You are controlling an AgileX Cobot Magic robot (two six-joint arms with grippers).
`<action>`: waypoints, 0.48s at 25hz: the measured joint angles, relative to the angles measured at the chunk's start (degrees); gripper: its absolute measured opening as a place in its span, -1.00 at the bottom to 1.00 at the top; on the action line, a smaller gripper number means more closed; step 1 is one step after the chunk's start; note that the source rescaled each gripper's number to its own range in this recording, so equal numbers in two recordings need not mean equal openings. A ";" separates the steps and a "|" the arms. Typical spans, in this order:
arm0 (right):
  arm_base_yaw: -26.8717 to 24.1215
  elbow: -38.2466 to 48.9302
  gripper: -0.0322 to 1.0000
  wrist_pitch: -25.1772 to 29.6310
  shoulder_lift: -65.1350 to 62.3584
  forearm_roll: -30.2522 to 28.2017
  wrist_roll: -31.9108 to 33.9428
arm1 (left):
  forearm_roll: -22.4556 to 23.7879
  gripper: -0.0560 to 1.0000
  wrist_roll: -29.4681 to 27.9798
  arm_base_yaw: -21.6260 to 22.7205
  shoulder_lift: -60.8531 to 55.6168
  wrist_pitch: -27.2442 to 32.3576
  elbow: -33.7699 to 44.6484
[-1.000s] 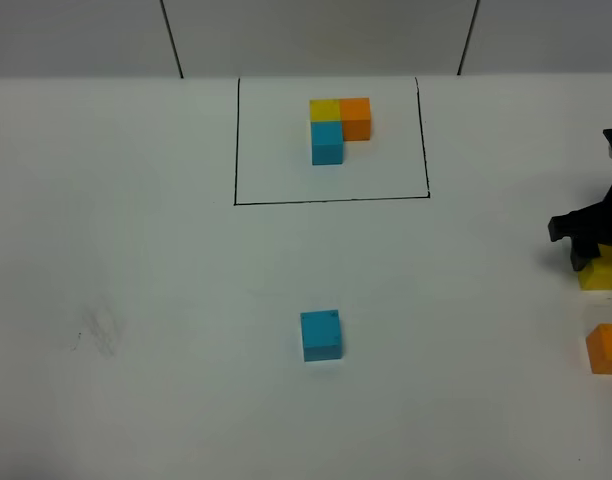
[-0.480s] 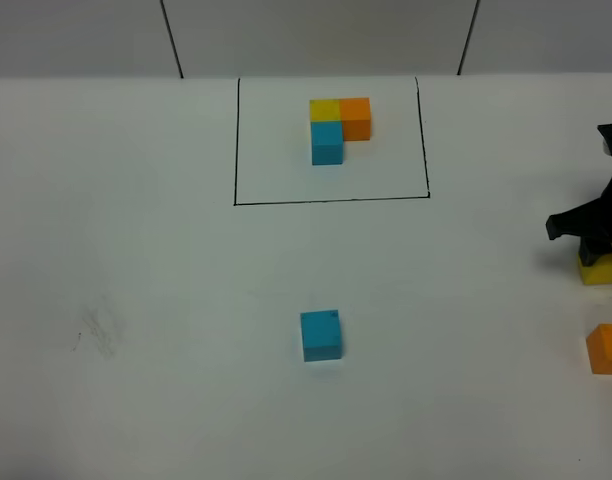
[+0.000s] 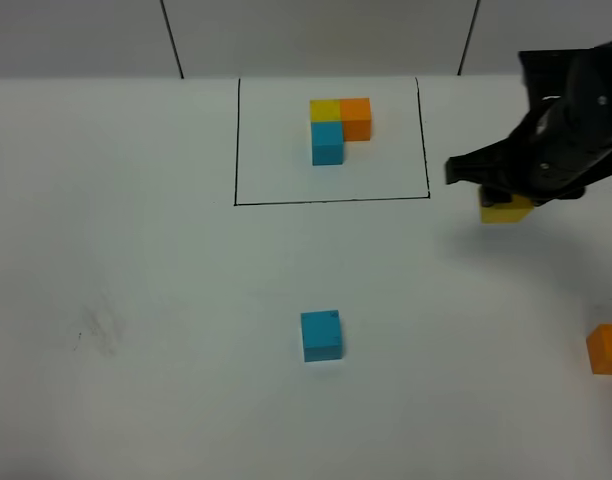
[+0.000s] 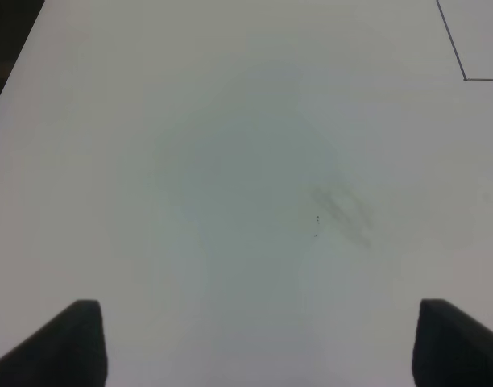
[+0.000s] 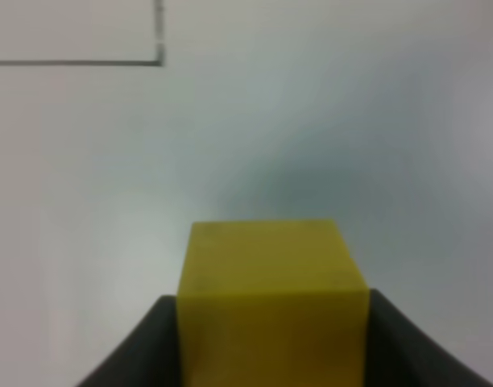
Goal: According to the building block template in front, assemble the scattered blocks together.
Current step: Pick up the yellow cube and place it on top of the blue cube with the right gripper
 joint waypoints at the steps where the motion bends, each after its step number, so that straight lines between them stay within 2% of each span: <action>1: 1.89 -0.72 -0.57 0.61 0.64 -0.20 1.56 | 0.00 0.31 0.00 0.00 0.00 0.00 0.00; 7: 12.54 -10.25 -0.57 9.44 8.60 -3.96 13.22 | 0.00 0.31 0.00 0.00 0.00 0.00 0.00; 12: 18.91 -19.72 -0.57 15.99 14.81 -8.64 23.17 | 0.00 0.31 0.00 0.00 0.00 0.00 0.00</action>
